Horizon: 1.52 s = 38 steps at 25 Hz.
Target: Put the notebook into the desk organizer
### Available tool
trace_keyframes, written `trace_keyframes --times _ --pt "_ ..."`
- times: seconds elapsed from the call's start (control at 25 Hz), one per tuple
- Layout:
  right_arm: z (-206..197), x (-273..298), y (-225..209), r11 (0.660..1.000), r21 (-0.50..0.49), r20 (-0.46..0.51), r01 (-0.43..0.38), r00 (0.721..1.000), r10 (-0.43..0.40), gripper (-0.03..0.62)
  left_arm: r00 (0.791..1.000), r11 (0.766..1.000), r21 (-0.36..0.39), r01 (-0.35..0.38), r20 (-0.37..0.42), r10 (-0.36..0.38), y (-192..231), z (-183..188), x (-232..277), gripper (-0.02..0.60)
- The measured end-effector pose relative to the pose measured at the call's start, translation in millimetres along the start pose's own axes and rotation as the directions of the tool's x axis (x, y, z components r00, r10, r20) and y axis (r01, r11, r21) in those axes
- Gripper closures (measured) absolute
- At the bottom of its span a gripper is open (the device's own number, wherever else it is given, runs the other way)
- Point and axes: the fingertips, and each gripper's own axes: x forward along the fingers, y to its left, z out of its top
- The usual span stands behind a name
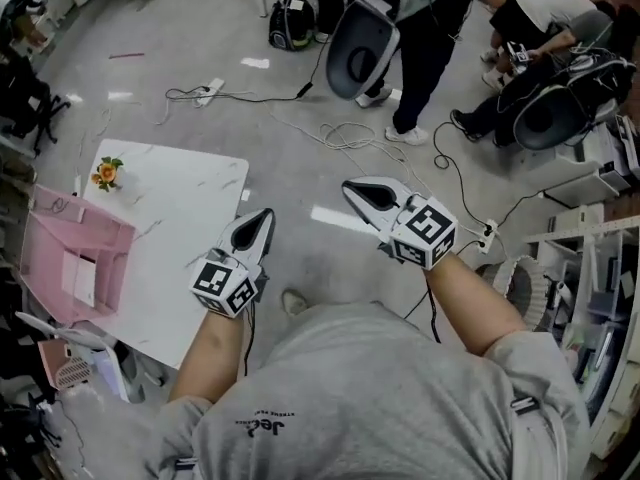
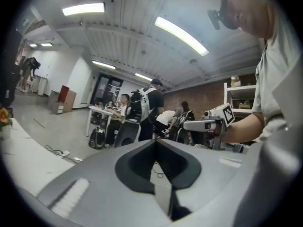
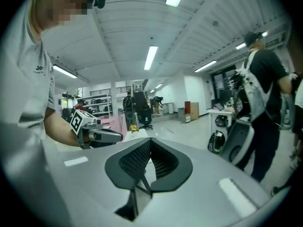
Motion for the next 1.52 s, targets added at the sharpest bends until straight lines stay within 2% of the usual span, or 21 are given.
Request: trace_keyframes --times 0.12,0.24,0.36,0.48,0.64,0.76,0.84,1.08,1.32,1.52 --pt "-17 -85 -36 0.994 0.041 0.016 0.104 0.994 -0.105 0.591 0.994 0.995 0.007 0.104 -0.018 -0.104 -69 -2 50 0.523" --pt "-29 -162 -60 0.976 0.069 0.038 0.207 0.977 -0.209 0.591 0.979 0.98 0.008 0.2 -0.033 -0.199 -131 -2 89 0.523" --pt "-37 -226 -73 0.953 0.095 0.052 0.288 0.955 -0.293 0.591 0.966 0.967 0.012 0.255 -0.051 -0.254 -180 -3 118 0.523" --pt "-45 -271 -78 0.928 0.111 0.057 0.355 0.93 -0.363 0.591 0.952 0.953 0.004 0.302 -0.058 -0.301 -208 -4 137 0.523" --pt "-51 -303 -75 0.899 0.108 0.057 0.425 0.9 -0.432 0.591 0.933 0.935 0.006 0.353 -0.075 -0.352 -222 -7 144 0.523" --pt "-54 -319 -70 0.873 0.146 0.071 0.466 0.875 -0.479 0.591 0.913 0.916 0.031 0.4 -0.104 -0.395 -232 -12 144 0.523" --pt "-56 -323 -66 0.866 0.164 0.07 0.472 0.87 -0.488 0.591 0.905 0.907 0.052 0.418 -0.106 -0.411 -236 -10 143 0.523" --pt "-49 -311 -55 0.871 0.159 0.072 0.464 0.875 -0.479 0.591 0.91 0.912 0.038 0.408 -0.098 -0.403 -226 -3 128 0.523" --pt "-44 -303 -60 0.879 0.166 0.074 0.446 0.884 -0.462 0.591 0.92 0.922 0.037 0.386 -0.088 -0.382 -217 0 119 0.523" --pt "-44 -303 -62 0.881 0.184 0.065 0.436 0.889 -0.453 0.592 0.92 0.921 0.038 0.387 -0.081 -0.383 -219 2 120 0.523"
